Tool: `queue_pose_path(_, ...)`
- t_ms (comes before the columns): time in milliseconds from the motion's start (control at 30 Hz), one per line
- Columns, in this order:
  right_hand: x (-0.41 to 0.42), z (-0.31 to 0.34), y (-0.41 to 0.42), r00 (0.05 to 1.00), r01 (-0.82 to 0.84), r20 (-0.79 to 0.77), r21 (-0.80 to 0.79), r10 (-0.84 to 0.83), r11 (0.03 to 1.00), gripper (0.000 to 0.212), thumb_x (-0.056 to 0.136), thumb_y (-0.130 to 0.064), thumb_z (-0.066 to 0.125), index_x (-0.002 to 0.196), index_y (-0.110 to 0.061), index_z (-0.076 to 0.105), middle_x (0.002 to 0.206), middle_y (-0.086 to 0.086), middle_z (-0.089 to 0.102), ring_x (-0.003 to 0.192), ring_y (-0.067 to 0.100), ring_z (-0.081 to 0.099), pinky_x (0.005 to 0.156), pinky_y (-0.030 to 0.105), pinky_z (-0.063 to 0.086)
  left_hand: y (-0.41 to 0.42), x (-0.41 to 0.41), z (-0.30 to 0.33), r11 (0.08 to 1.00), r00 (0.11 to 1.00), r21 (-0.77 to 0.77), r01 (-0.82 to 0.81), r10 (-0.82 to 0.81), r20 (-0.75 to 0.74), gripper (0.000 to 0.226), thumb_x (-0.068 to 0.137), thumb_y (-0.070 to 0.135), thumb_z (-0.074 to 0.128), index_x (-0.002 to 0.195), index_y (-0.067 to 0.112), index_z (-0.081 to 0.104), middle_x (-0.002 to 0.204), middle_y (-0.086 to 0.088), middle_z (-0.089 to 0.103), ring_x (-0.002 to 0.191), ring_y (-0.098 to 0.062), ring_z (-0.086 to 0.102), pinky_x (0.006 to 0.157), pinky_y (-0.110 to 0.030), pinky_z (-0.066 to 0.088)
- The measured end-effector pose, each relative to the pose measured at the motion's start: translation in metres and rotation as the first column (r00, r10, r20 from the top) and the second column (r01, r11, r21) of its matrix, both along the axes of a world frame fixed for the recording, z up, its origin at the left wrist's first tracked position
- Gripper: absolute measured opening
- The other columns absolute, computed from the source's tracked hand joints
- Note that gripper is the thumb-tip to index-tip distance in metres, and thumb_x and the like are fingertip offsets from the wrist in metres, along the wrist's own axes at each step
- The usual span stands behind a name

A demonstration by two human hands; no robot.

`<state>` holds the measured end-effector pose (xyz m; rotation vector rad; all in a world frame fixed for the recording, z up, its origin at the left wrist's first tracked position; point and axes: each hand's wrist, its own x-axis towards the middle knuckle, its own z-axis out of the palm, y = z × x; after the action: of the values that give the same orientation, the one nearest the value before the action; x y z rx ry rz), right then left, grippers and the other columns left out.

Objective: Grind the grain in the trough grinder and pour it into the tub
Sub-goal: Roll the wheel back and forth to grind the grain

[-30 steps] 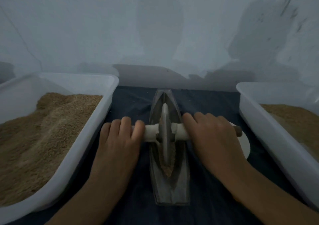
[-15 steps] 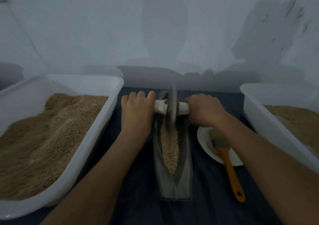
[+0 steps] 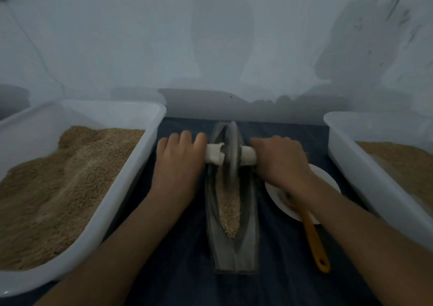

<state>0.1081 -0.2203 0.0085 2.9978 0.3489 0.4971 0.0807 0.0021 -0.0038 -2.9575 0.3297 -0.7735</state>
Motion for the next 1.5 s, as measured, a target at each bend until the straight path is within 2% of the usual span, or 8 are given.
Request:
queue_pose_path(167,0.037,0.006,-0.004,0.973,0.054,-0.229,0.112,-0.027,0.992,0.030,0.070,-0.039,0.077,0.098,-0.036,0.066,0.083,-0.006,0.062,0.067,0.017,0.052,0.060,0.030,0.039,-0.015,0.038,0.015,1.000,0.999,0.013,-0.022,0.022,0.023,0.039,0.081,0.018,0.075,0.107,0.022,0.046,0.102,-0.004,0.056,0.097,-0.028,0.055,0.088,-0.041,0.039)
queue_pose_path(333,-0.014,0.005,0.008,0.996,-0.007,0.092,-0.049,0.012,0.999,0.027,0.082,-0.034,0.073,0.100,-0.031,0.053,0.085,-0.002,0.065,0.067,0.022,0.054,0.059,0.033,0.033,0.002,-0.008,-0.014,0.995,0.999,-0.096,0.013,-0.008,0.053,0.039,0.083,0.012,0.069,0.117,0.018,0.050,0.108,-0.006,0.053,0.098,-0.027,0.050,0.087,-0.039,0.038)
queue_pose_path(500,-0.089,0.000,0.013,0.951,-0.107,0.280,-0.100,0.131,0.989,0.048,0.053,-0.005,0.086,0.087,-0.015,0.054,0.067,0.006,0.054,0.050,0.024,0.047,0.052,0.031,0.026,0.017,-0.053,-0.028,0.991,0.992,-0.083,0.102,-0.095,0.082,0.049,0.076,0.009,0.064,0.123,0.014,0.053,0.108,-0.009,0.051,0.099,-0.030,0.050,0.091,-0.043,0.040)
queue_pose_path(667,-0.077,-0.005,0.005,0.948,-0.147,0.268,-0.102,0.170,0.984,0.049,0.054,-0.009,0.086,0.089,-0.017,0.052,0.068,0.005,0.056,0.050,0.024,0.050,0.049,0.029,0.027,0.018,-0.051,-0.027,0.993,0.991,-0.056,0.102,-0.096,0.090,0.047,0.072,0.008,0.067,0.116,0.015,0.054,0.103,-0.008,0.052,0.093,-0.030,0.051,0.085,-0.042,0.040)
queue_pose_path(767,-0.030,-0.001,0.001,0.986,-0.106,0.120,-0.049,0.111,0.993,0.040,0.075,-0.027,0.080,0.097,-0.025,0.046,0.086,0.000,0.064,0.070,0.026,0.063,0.057,0.036,0.046,0.008,-0.023,-0.017,0.999,0.996,-0.030,0.042,-0.039,0.075,0.035,0.080,0.013,0.067,0.110,0.017,0.049,0.103,-0.007,0.053,0.093,-0.029,0.052,0.082,-0.041,0.040)
queue_pose_path(867,0.017,0.003,-0.003,0.998,-0.054,0.034,-0.006,0.055,0.999,0.035,0.082,-0.037,0.074,0.103,-0.029,0.047,0.094,0.001,0.066,0.082,0.030,0.063,0.064,0.037,0.039,-0.006,0.015,-0.004,1.000,0.997,-0.023,-0.013,0.015,0.081,0.029,0.090,0.020,0.062,0.113,0.019,0.045,0.108,-0.006,0.053,0.099,-0.029,0.052,0.088,-0.040,0.040)
queue_pose_path(1333,-0.087,-0.014,-0.003,0.910,-0.192,0.356,-0.094,0.213,0.977,0.029,0.071,-0.007,0.063,0.094,-0.019,0.049,0.077,0.002,0.050,0.062,0.022,0.044,0.057,0.033,0.027,0.021,-0.079,-0.018,0.995,0.991,0.030,0.099,-0.102,0.089,0.049,0.073,0.006,0.060,0.122,0.011,0.052,0.102,-0.011,0.052,0.089,-0.033,0.049,0.080,-0.048,0.042)
queue_pose_path(1500,-0.053,-0.008,-0.002,0.947,-0.175,0.254,-0.096,0.194,0.980,0.038,0.067,-0.019,0.076,0.092,-0.022,0.049,0.075,0.001,0.059,0.057,0.023,0.054,0.052,0.030,0.027,0.017,-0.048,-0.013,0.999,0.998,0.006,0.049,-0.049,-0.030,0.045,0.075,0.009,0.071,0.111,0.020,0.048,0.104,-0.004,0.053,0.092,-0.026,0.052,0.080,-0.039,0.043)
